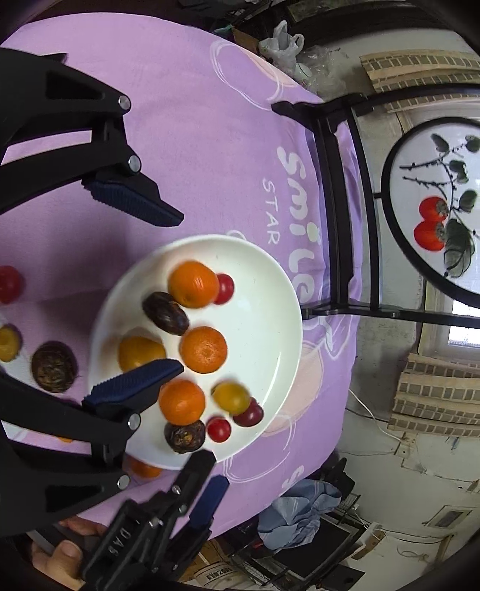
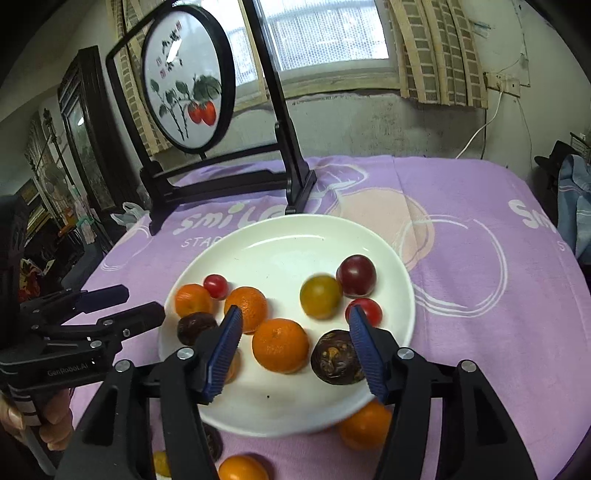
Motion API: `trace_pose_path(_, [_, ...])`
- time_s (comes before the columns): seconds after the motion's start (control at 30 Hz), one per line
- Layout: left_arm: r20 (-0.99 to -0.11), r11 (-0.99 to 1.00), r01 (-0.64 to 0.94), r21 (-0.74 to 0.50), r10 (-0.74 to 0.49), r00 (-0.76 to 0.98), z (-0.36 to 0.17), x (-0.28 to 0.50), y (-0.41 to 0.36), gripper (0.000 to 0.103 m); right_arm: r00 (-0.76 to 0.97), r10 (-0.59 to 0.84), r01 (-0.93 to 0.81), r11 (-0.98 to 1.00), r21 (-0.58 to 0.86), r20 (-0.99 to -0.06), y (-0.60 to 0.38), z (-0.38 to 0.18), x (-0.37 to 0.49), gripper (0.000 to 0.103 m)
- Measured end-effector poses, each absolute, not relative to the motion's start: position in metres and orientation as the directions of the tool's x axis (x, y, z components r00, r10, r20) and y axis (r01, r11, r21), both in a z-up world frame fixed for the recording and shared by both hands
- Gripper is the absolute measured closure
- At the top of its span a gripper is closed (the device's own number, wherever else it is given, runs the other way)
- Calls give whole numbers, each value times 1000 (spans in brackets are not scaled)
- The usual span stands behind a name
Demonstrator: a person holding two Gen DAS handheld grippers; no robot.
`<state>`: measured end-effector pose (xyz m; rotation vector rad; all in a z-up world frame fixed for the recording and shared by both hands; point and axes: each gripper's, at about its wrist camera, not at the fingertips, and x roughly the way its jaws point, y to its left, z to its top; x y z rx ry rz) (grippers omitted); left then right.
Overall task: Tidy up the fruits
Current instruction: 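Carry the tangerine and citrus onto the white plate and open both grippers, then grasp a red cherry tomato with the left gripper while the right gripper grasps an orange tomato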
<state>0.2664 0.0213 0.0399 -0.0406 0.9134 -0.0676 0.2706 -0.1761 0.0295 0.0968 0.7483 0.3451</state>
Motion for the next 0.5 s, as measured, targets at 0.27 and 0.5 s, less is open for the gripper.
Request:
trace_pose_path(0.27, [-763,998,16,-63,-59,643,46,203,36,28,665,337,-269,941,206,-667,-205,31,214,39])
trace_pose_path(0.5, [-766,997,-4,-79,-58,640,34,161,44,27,649,292,-268,952,148,-703,-215,16,162,39])
